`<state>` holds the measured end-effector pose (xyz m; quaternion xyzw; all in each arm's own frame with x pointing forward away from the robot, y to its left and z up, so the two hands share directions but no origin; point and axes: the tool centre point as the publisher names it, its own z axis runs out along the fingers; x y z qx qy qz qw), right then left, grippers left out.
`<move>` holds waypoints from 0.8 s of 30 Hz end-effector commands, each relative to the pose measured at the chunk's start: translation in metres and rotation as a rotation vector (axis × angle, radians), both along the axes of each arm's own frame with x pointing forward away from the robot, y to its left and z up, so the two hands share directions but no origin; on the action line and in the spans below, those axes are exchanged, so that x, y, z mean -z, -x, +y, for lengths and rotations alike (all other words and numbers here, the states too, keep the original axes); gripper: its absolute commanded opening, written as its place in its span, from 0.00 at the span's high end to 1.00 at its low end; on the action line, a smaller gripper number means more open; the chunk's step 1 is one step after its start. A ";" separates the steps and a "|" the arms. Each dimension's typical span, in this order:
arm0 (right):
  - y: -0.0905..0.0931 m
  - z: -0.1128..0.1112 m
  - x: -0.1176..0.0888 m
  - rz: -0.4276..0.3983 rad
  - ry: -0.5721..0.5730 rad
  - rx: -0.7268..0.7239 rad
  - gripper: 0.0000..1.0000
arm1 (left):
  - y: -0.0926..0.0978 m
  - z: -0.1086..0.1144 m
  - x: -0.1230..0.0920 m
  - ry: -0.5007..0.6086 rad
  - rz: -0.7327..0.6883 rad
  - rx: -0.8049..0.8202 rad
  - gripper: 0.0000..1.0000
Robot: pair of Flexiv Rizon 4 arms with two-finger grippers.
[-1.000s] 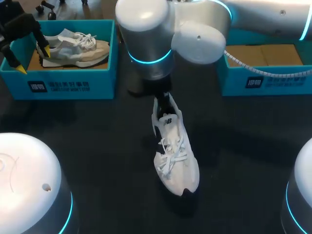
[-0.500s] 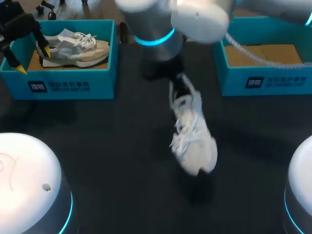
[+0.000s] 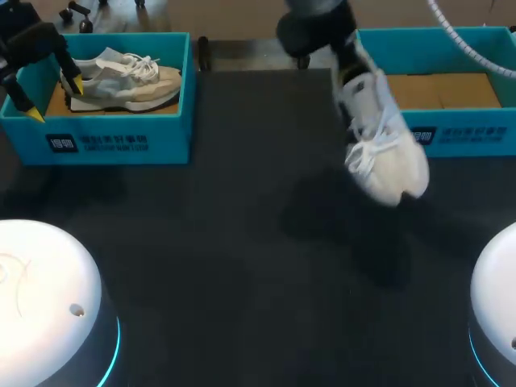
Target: Take the shoe out of the shoebox, open the shoe tongue, remove and reinsert the insole, then place the shoe into the shoebox
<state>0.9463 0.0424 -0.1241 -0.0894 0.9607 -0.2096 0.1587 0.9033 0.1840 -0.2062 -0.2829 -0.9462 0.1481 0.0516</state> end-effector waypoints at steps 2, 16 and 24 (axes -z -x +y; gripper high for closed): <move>-0.023 -0.044 -0.018 0.045 -0.088 0.019 1.00 | 0.000 0.000 0.000 -0.003 0.001 0.001 0.00; -0.023 -0.044 -0.018 0.045 -0.088 0.019 1.00 | 0.000 0.000 0.000 -0.003 0.001 0.001 0.00; -0.060 -0.093 -0.033 0.096 -0.068 0.128 1.00 | 0.000 0.000 0.000 -0.003 0.001 0.001 0.00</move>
